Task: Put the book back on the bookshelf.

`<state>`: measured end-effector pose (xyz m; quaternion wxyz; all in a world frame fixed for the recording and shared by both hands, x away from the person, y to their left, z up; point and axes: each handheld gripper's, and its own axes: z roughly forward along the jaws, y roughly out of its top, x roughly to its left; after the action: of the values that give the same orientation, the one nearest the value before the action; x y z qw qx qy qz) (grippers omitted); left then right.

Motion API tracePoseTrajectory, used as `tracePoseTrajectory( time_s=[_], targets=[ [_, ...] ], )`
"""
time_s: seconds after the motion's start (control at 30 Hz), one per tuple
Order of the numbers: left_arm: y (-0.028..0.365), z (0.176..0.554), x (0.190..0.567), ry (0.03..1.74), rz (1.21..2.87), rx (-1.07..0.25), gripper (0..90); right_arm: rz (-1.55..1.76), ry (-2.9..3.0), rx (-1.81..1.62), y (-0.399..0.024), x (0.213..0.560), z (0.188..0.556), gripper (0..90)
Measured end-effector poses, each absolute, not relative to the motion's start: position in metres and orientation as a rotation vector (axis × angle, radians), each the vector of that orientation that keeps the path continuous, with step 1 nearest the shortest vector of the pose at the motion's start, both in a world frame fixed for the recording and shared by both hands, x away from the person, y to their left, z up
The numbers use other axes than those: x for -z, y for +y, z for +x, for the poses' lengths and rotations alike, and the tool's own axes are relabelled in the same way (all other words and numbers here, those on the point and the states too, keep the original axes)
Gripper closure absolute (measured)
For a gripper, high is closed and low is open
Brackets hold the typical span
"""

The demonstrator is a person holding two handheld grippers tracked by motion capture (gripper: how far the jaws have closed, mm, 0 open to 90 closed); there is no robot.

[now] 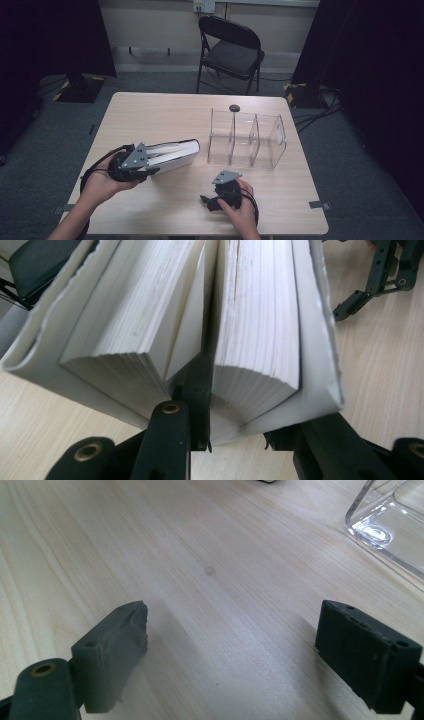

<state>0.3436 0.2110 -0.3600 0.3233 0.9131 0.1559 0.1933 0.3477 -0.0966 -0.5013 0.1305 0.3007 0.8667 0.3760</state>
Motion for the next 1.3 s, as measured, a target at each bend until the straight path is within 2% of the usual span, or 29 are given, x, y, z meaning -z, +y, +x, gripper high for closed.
tracePoseTrajectory(
  time_s=[0.43, 0.8, 1.03, 1.3],
  targets=[
    [0.213, 0.348, 0.358, 0.46, 2.375, -0.519, 69.7, 0.881, 2.517, -1.088, -0.097, 0.501, 0.348, 12.5],
    [0.204, 0.35, 0.351, 0.503, 2.44, -0.521, 71.2, 0.884, 2.516, -1.093, -0.096, 0.501, 0.348, 12.5],
    [0.199, 0.35, 0.345, 0.518, 2.493, -0.489, 72.0, 0.877, 2.516, -1.096, -0.096, 0.501, 0.348, 12.5],
    [0.206, 0.341, 0.343, 0.491, 2.475, -0.409, 72.0, 0.873, 2.516, -1.095, -0.096, 0.501, 0.349, 12.5]
  ],
)
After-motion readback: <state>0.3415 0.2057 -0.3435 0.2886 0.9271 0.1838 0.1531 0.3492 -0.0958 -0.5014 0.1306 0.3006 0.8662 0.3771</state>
